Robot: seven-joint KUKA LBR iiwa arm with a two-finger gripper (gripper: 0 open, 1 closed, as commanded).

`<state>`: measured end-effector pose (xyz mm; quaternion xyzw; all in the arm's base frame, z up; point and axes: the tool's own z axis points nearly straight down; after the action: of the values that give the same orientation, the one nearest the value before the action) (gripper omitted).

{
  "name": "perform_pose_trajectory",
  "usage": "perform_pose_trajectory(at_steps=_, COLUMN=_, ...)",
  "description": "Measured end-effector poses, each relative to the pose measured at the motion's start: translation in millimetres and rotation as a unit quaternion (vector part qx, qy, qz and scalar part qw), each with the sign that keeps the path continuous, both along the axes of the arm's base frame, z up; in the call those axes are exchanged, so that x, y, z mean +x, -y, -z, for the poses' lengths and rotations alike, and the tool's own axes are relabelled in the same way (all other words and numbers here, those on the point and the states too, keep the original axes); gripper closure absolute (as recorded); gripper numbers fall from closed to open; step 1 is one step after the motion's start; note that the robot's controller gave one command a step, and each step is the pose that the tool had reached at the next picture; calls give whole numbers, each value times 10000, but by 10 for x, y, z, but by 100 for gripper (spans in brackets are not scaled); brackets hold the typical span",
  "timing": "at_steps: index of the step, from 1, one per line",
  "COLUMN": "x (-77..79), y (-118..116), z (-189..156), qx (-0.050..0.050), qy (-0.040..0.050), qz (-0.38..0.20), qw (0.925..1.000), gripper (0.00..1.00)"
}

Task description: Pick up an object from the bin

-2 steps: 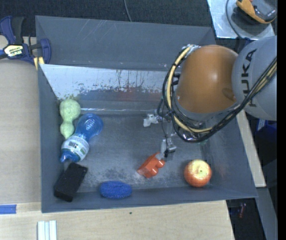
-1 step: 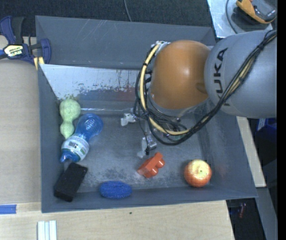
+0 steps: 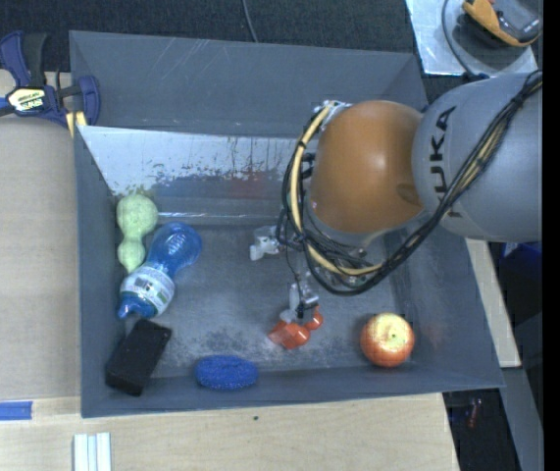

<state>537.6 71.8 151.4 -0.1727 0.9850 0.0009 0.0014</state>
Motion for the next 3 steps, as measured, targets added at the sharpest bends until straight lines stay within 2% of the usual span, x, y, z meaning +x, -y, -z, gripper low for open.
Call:
perform_pose_trajectory(at_steps=1, x=-267, y=247, z=-22, qx=8, qy=49, qz=345, qw=9994, gripper=0)
perform_pose_trajectory(at_steps=2, x=-252, y=980, z=318, qx=-7, qy=29, qz=421, qw=9991, gripper=0)
perform_pose_trajectory(at_steps=3, x=-301, y=1174, z=449, qx=-1, qy=43, qz=842, qw=9964, gripper=0)
